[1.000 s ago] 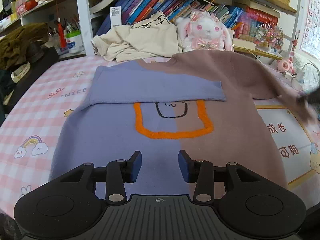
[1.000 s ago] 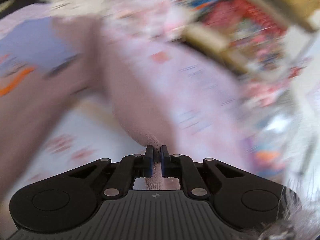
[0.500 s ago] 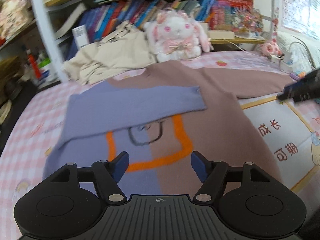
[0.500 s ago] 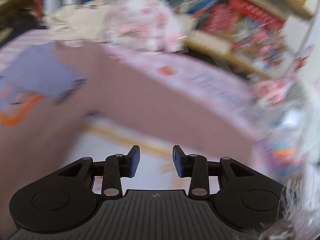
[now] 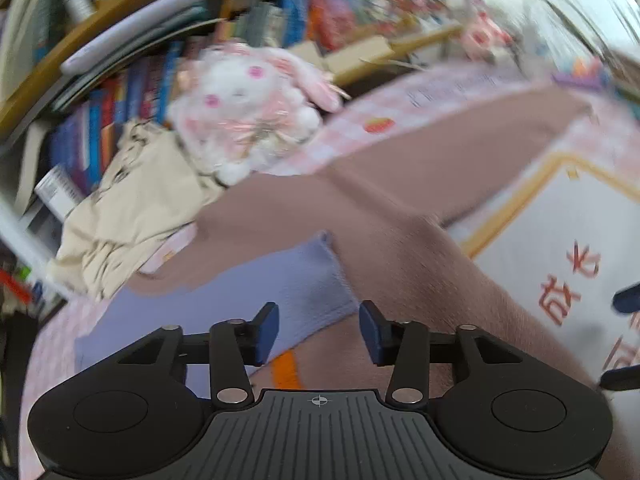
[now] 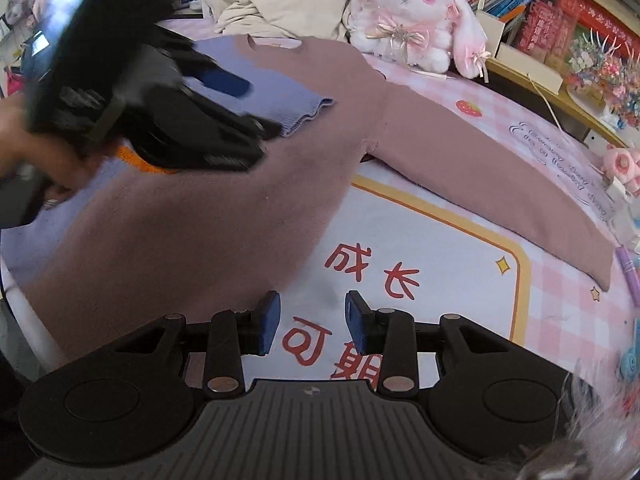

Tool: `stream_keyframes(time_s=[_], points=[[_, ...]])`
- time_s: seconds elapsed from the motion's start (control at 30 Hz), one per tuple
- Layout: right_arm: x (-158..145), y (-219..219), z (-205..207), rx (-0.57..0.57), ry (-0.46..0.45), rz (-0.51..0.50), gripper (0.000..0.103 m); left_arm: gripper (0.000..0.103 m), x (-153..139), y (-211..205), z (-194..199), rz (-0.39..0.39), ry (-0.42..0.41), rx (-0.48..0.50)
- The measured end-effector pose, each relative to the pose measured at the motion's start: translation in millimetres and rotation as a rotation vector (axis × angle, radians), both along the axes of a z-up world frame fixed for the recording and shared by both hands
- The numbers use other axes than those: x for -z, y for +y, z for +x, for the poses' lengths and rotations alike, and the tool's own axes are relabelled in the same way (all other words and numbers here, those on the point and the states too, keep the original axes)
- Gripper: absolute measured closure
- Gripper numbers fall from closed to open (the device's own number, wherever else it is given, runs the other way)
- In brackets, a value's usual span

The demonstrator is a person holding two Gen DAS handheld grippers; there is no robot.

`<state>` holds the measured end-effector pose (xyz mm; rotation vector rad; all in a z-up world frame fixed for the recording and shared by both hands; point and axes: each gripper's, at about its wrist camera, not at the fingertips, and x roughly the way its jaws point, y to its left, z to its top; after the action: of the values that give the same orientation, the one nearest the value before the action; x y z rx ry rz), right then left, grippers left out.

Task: Fold clothes

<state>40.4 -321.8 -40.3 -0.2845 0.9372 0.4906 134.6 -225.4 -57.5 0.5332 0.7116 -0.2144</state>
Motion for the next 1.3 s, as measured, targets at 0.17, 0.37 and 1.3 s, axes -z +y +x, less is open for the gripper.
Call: stream_keyframes(time_s=[0.17,0.37,1.3], points=[[-4.5,8.9,-9.7,0.026,-0.010,-0.017,0.069,0.100,10.2,7.0,8.0,-0.015,-0.013,-0.005],[-8.2,15.8,-10.6,0.196,-0.012,0.016,0.069,0.100,-64.1,146.1,-7.1,-0.306,-0.161,-0.273],[7.9,61.7,-39.5,0.520,0.033,-0.034,0.063,0.046,-6.4,337.3,-134.4,-0.607,0.212,-0.372]])
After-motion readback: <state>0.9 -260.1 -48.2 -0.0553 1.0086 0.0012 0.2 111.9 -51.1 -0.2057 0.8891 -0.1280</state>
